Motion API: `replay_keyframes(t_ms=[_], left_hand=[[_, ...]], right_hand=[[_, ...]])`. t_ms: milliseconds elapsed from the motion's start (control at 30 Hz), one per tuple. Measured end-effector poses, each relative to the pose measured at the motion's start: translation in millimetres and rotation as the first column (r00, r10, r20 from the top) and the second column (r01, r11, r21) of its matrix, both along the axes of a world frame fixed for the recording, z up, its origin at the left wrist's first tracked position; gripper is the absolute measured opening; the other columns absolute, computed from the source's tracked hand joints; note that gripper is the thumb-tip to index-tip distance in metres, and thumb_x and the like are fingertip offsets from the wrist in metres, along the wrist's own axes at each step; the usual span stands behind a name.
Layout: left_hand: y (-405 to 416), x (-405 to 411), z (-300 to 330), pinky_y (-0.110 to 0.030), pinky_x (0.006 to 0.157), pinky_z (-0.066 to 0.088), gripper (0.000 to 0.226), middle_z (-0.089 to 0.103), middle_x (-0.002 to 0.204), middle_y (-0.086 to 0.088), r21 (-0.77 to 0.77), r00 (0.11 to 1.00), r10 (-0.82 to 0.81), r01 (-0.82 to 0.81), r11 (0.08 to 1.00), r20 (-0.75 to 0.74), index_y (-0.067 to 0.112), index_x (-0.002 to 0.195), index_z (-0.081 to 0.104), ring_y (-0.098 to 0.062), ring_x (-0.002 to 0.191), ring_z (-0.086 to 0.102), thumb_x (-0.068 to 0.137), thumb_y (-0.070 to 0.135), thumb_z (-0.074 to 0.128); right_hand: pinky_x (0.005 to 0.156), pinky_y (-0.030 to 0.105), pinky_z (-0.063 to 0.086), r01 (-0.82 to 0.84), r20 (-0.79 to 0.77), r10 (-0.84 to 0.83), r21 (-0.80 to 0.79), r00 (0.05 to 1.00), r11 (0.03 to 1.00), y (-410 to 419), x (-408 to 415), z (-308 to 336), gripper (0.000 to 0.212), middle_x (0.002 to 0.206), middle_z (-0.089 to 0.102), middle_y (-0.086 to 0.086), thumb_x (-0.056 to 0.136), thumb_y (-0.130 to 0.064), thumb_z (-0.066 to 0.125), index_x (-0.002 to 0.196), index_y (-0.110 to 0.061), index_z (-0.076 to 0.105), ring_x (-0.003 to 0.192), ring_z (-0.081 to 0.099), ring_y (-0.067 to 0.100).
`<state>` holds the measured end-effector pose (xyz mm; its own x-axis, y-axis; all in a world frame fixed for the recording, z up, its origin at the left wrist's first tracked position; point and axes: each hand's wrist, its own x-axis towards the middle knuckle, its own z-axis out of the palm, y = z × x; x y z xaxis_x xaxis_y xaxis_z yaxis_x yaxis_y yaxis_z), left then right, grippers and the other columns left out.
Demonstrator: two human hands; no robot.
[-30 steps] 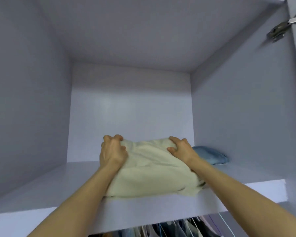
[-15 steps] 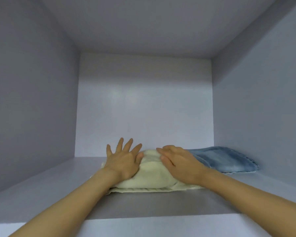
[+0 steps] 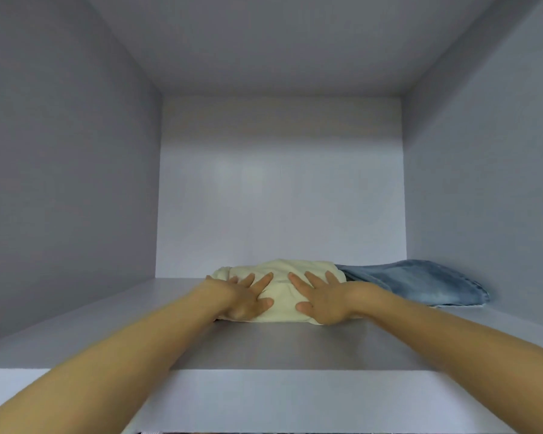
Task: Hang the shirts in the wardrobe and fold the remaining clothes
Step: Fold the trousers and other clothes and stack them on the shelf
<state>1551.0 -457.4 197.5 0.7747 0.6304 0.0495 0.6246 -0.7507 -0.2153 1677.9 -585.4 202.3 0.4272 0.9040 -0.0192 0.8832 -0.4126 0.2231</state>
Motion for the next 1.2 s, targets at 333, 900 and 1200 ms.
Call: replay_keyframes(t_ms=[333, 900, 1200], left_hand=[[25.0, 49.7, 4.0, -0.065, 0.108, -0.002, 0.057, -0.001, 0.158, 0.006, 0.067, 0.999, 0.034, -0.037, 0.997, 0.040, 0.038, 0.146, -0.012, -0.030, 0.145, -0.003, 0.098, 0.052, 0.014], [-159.7, -170.1, -93.6, -0.037, 0.101, 0.034, 0.037, 0.050, 0.135, -0.001, 0.168, 0.574, -0.106, -0.056, 0.984, 0.812, 0.019, 0.131, 0.052, -0.025, 0.120, 0.048, 0.094, 0.023, 0.048], [-300.1, -347.7, -291.5, -0.040, 0.101, 0.037, 0.039, 0.048, 0.136, -0.001, -0.320, 0.519, 0.486, -0.379, 0.868, 0.704, 0.019, 0.133, 0.050, -0.025, 0.121, 0.046, 0.094, 0.021, 0.049]], right_hand=[[0.111, 0.059, -0.002, 0.132, -0.077, -0.123, 0.124, 0.989, 0.984, 38.3, 41.3, -3.9, 0.058, 0.156, -0.016, -0.006, 0.100, -0.047, 0.018, 0.144, -0.038, -0.018, 0.143, -0.014, 0.032], [0.089, 0.009, 0.031, -0.182, -0.073, 0.673, 0.936, 0.736, 0.301, -126.6, -117.2, -102.4, 0.028, 0.107, 0.052, -0.012, 0.092, -0.004, 0.045, 0.113, -0.013, 0.062, 0.103, 0.046, 0.002], [0.096, 0.021, 0.039, -0.296, -0.546, 0.753, 0.699, 0.366, 0.651, -191.5, -286.4, -283.5, 0.029, 0.117, 0.060, 0.000, 0.093, -0.002, 0.045, 0.118, -0.007, 0.059, 0.111, 0.053, 0.010]])
